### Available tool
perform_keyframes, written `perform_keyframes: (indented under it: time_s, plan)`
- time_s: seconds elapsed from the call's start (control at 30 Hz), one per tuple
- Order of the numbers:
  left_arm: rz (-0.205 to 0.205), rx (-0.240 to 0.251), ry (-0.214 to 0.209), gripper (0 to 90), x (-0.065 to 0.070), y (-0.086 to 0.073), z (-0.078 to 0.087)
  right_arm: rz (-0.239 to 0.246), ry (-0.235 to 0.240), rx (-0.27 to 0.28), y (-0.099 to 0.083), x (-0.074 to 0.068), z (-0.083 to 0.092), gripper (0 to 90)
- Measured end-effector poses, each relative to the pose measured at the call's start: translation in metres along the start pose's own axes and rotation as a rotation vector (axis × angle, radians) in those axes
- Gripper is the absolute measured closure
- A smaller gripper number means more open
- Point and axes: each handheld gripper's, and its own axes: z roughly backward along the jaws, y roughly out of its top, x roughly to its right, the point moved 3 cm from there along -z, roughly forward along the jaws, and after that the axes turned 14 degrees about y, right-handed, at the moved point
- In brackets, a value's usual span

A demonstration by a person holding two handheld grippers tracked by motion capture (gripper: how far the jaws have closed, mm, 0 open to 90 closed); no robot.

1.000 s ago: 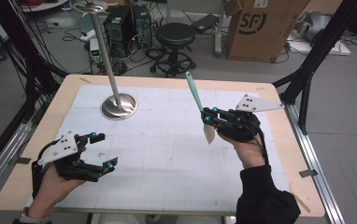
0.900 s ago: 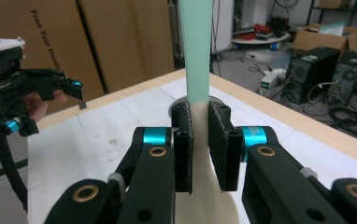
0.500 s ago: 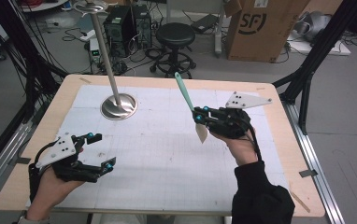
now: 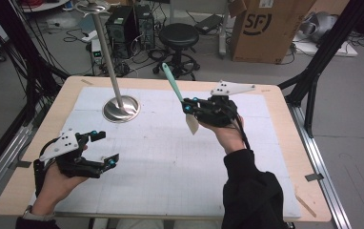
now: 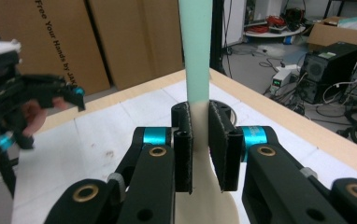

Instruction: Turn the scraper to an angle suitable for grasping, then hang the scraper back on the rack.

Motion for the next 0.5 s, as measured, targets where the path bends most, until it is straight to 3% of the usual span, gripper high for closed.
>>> perform_keyframes:
  time_s: [0.23,0.4,0.5]
  plan:
    - [0.012,0.014,0.007,9.7,-0.005,0.001,0.004,0.039,0.011,0.019,0.025,0.008,-0.034,80.2]
    - [0.024,0.012,0.013,9.7,-0.009,-0.001,0.007,0.067,0.028,0.051,0.041,0.016,-0.050,80.2]
    - [0.027,0.007,0.015,9.7,-0.010,-0.003,0.007,0.071,0.020,0.039,0.047,0.021,-0.057,80.2]
